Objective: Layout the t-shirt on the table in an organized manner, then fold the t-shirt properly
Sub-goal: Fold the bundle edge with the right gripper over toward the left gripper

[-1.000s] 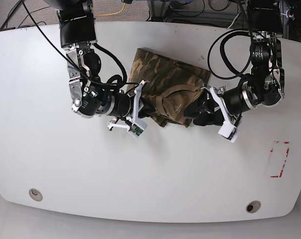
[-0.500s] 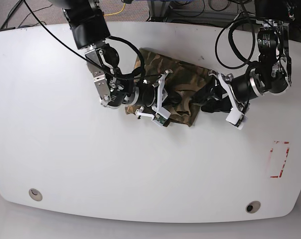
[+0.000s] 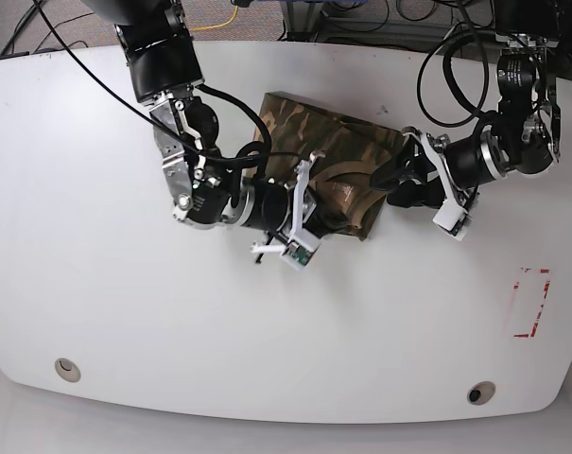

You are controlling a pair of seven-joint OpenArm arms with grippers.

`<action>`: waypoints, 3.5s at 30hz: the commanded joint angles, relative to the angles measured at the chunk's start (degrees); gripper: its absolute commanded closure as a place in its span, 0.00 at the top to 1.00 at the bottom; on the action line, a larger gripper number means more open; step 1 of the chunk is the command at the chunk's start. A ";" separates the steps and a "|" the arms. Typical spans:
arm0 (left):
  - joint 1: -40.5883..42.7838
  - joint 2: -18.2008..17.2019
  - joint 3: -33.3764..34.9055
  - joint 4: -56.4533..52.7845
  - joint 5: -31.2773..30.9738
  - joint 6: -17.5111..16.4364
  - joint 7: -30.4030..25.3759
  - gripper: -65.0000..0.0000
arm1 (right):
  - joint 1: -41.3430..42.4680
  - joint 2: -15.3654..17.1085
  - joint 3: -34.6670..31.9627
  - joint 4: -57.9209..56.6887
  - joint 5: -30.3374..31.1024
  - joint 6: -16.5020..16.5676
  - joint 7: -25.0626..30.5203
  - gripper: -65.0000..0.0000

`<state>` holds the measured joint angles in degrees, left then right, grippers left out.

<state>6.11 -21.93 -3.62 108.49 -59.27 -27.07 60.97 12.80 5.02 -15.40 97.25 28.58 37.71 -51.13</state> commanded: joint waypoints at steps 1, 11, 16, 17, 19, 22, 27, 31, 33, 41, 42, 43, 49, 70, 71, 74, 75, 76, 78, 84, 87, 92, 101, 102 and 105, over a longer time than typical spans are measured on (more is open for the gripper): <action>-0.97 -0.53 0.85 0.83 -0.91 -1.28 1.14 0.37 | 1.40 -0.49 2.96 6.18 0.13 0.13 -1.04 0.04; -2.02 -0.53 7.44 0.83 4.54 -10.07 4.39 0.37 | 1.14 3.56 5.60 9.43 0.30 0.13 -2.45 0.04; -1.93 -0.26 11.49 0.83 7.88 -9.99 4.13 0.37 | -0.97 5.14 5.86 10.04 0.30 0.48 -6.32 0.04; -1.93 -0.18 12.72 0.83 8.94 -9.99 4.13 0.37 | -1.76 5.14 5.86 10.22 0.30 0.48 -6.58 0.04; -2.02 0.00 15.35 0.83 10.69 -10.07 4.04 0.37 | -3.00 5.23 5.86 10.22 0.13 0.57 -6.58 0.04; -2.20 1.49 19.40 0.83 13.07 -9.99 2.81 0.37 | -5.02 5.67 5.86 9.87 -0.31 0.57 -6.58 0.04; -2.02 2.64 23.00 0.66 18.78 -9.99 -0.27 0.37 | -6.86 6.46 5.16 8.37 -0.23 0.57 -5.44 0.04; -2.02 4.39 24.41 0.57 22.47 -9.99 -0.71 0.37 | -7.39 6.81 3.31 6.09 -0.23 0.57 -1.92 0.04; -1.93 4.83 24.58 0.57 24.14 -10.16 -0.71 0.37 | -7.21 6.90 1.73 3.71 -0.23 0.57 -0.16 0.04; -1.85 5.80 24.41 0.22 28.98 -10.16 -0.71 0.37 | -4.14 6.63 -1.88 -7.19 -0.23 0.66 2.04 0.04; -1.85 5.80 24.50 -0.05 29.51 -10.16 -0.71 0.37 | -3.96 6.63 -2.32 -8.24 -0.23 0.66 3.00 0.04; -1.85 5.89 24.58 -0.66 30.12 -10.16 -0.71 0.37 | -3.61 6.81 -3.11 -9.47 -0.23 0.66 4.58 0.04; -1.85 5.89 24.58 -3.83 30.39 -10.25 -0.71 0.37 | -2.12 6.90 -5.22 -11.67 -0.31 0.66 10.65 0.04; -1.67 5.98 24.41 -10.77 30.56 -10.07 -0.88 0.37 | 4.39 8.74 -4.95 -5.25 0.21 0.04 9.42 0.04; -1.67 5.98 24.41 -10.77 30.56 -10.07 -0.88 0.37 | 4.30 9.01 -4.87 -4.37 0.21 0.04 8.89 0.04; -1.67 5.98 24.41 -10.77 30.56 -10.07 -0.88 0.37 | 3.33 9.71 -4.87 1.52 0.21 0.04 3.97 0.04; -1.67 5.98 24.41 -10.77 30.56 -10.07 -0.88 0.37 | 2.72 9.71 -4.87 3.45 0.21 0.04 2.30 0.04; -1.67 5.98 24.41 -10.77 30.56 -10.07 -0.88 0.37 | 2.28 9.71 -4.87 4.86 0.21 0.04 1.16 0.04; -1.67 5.98 24.32 -10.77 30.56 -10.07 -0.88 0.37 | 0.61 9.71 -4.87 7.49 0.21 0.04 -0.34 0.04; -1.67 5.98 24.32 -10.60 30.56 -10.07 -0.88 0.37 | -2.91 8.57 -4.95 7.93 -0.31 0.04 -0.34 0.04; -1.67 5.98 24.32 -10.60 30.56 -10.07 -0.88 0.37 | -3.08 7.34 -4.95 4.51 -0.31 0.48 0.10 0.04; -1.67 5.98 24.58 -10.51 30.56 -10.07 -0.88 0.37 | -2.56 5.58 -5.39 -4.46 -0.31 0.57 7.57 0.04; -1.67 5.98 24.58 -10.51 30.39 -10.07 -0.88 0.37 | 5.18 3.99 -8.91 -22.83 -0.31 0.66 20.94 0.04; -1.67 5.98 24.58 -10.51 30.39 -10.07 -0.88 0.37 | 6.06 3.99 -8.91 -24.24 -0.31 0.66 21.90 0.04; -1.58 5.98 24.58 -10.51 30.39 -10.07 -0.88 0.37 | 8.79 3.99 -8.91 -28.37 -0.31 0.66 24.63 0.04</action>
<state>4.78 -15.73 21.06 97.23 -28.51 -37.15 60.34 18.24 8.91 -24.82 70.13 27.18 38.54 -29.43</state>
